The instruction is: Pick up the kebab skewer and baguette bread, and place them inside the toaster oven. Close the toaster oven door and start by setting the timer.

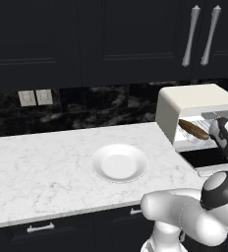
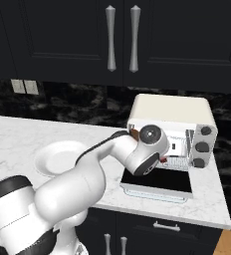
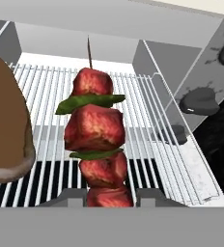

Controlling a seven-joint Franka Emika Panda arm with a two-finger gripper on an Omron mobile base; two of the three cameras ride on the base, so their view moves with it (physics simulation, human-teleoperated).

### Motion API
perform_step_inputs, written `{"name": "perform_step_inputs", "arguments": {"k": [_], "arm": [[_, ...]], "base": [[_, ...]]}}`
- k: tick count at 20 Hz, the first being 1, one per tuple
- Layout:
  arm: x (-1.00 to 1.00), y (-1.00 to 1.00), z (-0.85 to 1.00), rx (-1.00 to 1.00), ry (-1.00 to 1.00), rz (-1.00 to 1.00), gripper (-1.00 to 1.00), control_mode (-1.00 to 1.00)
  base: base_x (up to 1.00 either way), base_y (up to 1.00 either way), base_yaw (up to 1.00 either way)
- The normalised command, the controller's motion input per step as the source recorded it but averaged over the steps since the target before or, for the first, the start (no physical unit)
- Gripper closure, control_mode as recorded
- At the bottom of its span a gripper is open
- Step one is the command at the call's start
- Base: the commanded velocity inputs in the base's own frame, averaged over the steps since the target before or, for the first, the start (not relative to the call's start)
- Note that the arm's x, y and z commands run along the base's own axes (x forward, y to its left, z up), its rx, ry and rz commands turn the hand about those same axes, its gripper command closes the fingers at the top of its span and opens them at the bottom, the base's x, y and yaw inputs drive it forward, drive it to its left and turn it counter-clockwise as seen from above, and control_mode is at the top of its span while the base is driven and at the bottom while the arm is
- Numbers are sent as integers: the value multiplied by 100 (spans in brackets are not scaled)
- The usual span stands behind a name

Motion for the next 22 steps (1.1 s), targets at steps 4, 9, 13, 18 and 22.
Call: {"name": "perform_step_inputs", "arguments": {"k": [4, 9, 13, 18, 22], "arm": [[23, -1, -12, 3, 0, 0, 100, -100], [23, -1, -11, 1, 0, 0, 100, -100], [13, -2, -7, 1, 0, 0, 100, -100], [13, 0, -16, 0, 0, 0, 100, -100], [13, -1, -12, 0, 0, 0, 100, -100]], "base": [[0, 0, 0], [0, 0, 0], [0, 0, 0], [0, 0, 0], [0, 0, 0]]}}
